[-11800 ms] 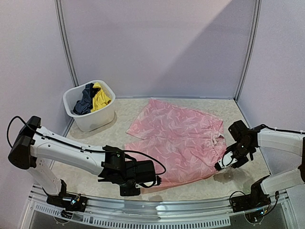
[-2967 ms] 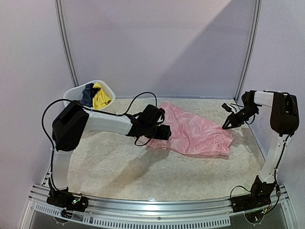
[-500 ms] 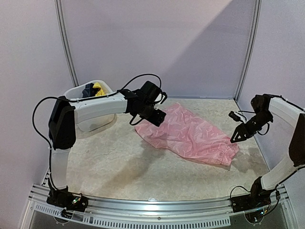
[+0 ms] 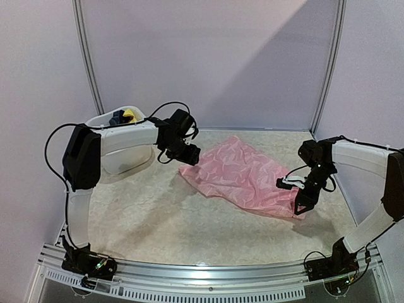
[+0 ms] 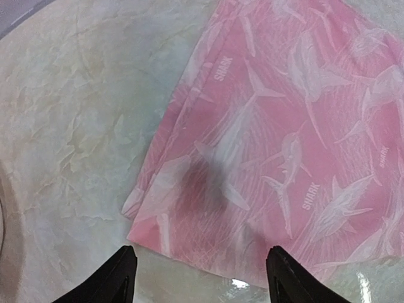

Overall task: Fold and stack the mixed laundry pile
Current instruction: Smooth out the rectangle-folded shorts at the center of the board.

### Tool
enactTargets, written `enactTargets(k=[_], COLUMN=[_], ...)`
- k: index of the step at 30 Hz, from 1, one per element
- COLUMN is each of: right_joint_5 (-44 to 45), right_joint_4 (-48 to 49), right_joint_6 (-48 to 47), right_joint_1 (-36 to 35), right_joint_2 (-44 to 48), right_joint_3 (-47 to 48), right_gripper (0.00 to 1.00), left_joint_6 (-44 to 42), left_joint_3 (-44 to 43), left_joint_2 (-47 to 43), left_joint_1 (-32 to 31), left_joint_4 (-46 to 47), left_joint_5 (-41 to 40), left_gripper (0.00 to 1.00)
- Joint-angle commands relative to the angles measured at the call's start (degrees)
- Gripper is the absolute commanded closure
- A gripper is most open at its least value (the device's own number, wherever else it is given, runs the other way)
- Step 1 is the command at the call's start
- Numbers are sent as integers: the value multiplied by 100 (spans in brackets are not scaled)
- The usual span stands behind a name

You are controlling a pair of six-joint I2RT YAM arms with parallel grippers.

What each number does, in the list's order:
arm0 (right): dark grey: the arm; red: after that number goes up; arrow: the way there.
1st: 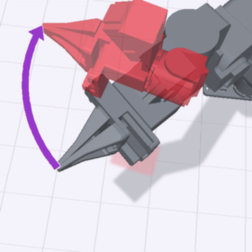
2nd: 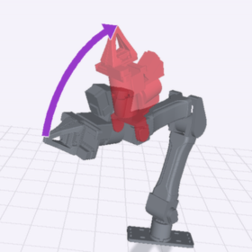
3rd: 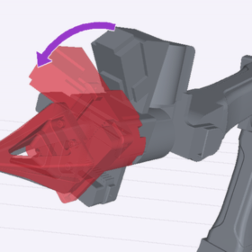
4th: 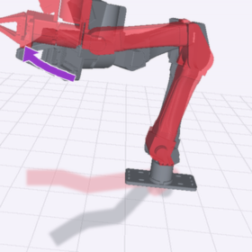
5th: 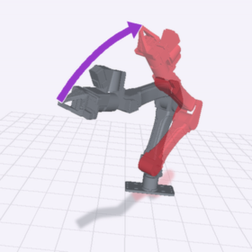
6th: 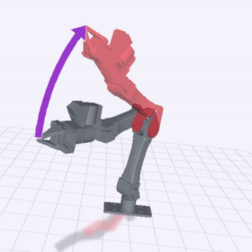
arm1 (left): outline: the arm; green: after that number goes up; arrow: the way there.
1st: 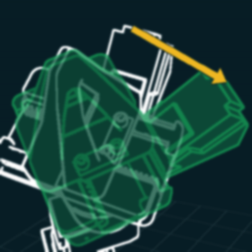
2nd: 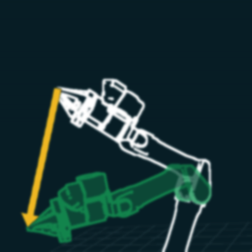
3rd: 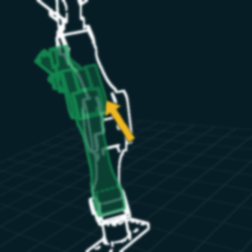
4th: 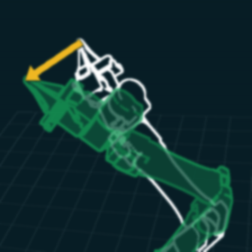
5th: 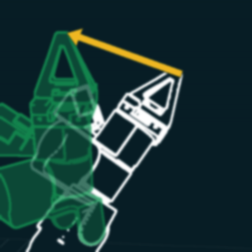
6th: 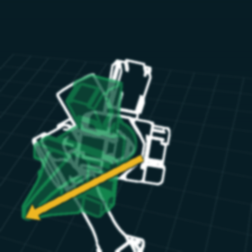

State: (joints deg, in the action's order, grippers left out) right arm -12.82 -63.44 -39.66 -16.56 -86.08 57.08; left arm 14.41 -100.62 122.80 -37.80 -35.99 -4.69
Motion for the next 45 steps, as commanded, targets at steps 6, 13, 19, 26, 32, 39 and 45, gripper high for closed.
enactTargets(k=[6, 13, 19, 26, 32, 39, 45], right_joint_5=[1536, 2108, 2662, 2953, 2760, 2528, 2453], right_joint_4=[725, 1429, 1967, 2529, 2725, 2579, 2521], right_joint_6=[-692, -1067, -1400, -2295, -2844, -2678, -2552], right_joint_1=[-171, -182, -155, 255, 794, 868, 871], right_joint_2=[420, 408, 439, 863, 940, 757, 755], right_joint_3=[-733, -1362, -1744, -1893, -1508, -1340, -1333], right_gripper=[46, 61, 81, 86, 86, 81, 79], left_joint_6=[881, 1158, 1214, 1081, 1021, 1092, 914], left_joint_3=[308, 591, 618, 518, 206, 262, 317], left_joint_2=[153, 251, 331, 411, 689, 681, 561], left_joint_1=[633, 715, 730, 739, 773, 774, 774], left_joint_4=[-142, 171, 327, 360, 293, 176, -66], left_joint_5=[653, 596, 575, 490, 789, 1312, 1313], left_gripper=[26, 29, 31, 29, 37, 39, 43])
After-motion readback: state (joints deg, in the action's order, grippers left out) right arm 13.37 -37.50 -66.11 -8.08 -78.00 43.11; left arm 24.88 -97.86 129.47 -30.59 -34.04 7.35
